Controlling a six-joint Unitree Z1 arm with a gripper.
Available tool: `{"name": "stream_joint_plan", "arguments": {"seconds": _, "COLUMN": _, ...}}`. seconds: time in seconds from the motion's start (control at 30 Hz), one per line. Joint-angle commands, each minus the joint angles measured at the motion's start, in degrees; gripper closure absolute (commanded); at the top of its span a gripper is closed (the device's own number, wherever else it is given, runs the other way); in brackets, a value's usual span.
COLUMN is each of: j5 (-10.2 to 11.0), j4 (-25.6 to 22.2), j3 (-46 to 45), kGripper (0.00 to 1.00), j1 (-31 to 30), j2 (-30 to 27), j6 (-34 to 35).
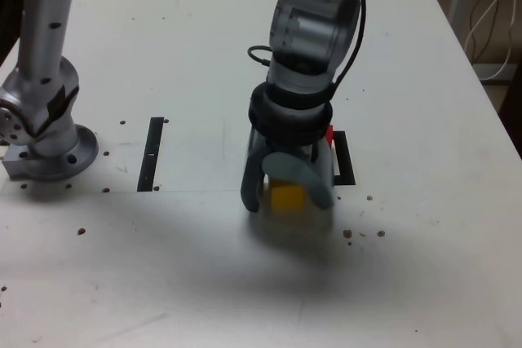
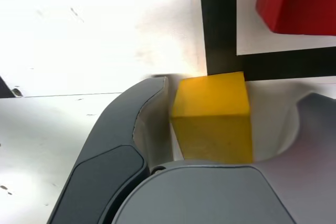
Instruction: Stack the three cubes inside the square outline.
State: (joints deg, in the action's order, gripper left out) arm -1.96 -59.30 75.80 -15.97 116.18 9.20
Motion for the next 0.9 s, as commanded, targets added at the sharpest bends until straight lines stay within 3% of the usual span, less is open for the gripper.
{"name": "stream_joint_plan", "arguments": {"seconds": 0.0, "j5": 0.15, "j4": 1.35, "j3": -0.44, "kGripper": 0.45, "j1": 0.17, "j2": 0.08, "j6": 0.29}}
{"name": "stream_joint_plan", "arguments": {"seconds": 0.2, "j5": -0.52, "j4": 3.31, "j3": -0.66, "kGripper": 0.64, "j1": 0.66, "j2": 0.21, "j6": 0.64}}
{"name": "stream_joint_plan", "arguments": {"seconds": 0.37, "j5": 0.27, "j4": 4.29, "j3": -0.19, "kGripper": 0.75, "j1": 0.85, "j2": 0.13, "j6": 0.7}}
{"name": "stream_joint_plan", "arguments": {"seconds": 0.67, "j5": 3.78, "j4": 3.13, "j3": 0.83, "kGripper": 0.91, "j1": 1.03, "j2": -0.12, "j6": 1.6}}
{"name": "stream_joint_plan", "arguments": {"seconds": 0.87, "j5": 5.24, "j4": -0.82, "j3": 2.14, "kGripper": 0.94, "j1": 1.02, "j2": -1.31, "j6": 1.57}}
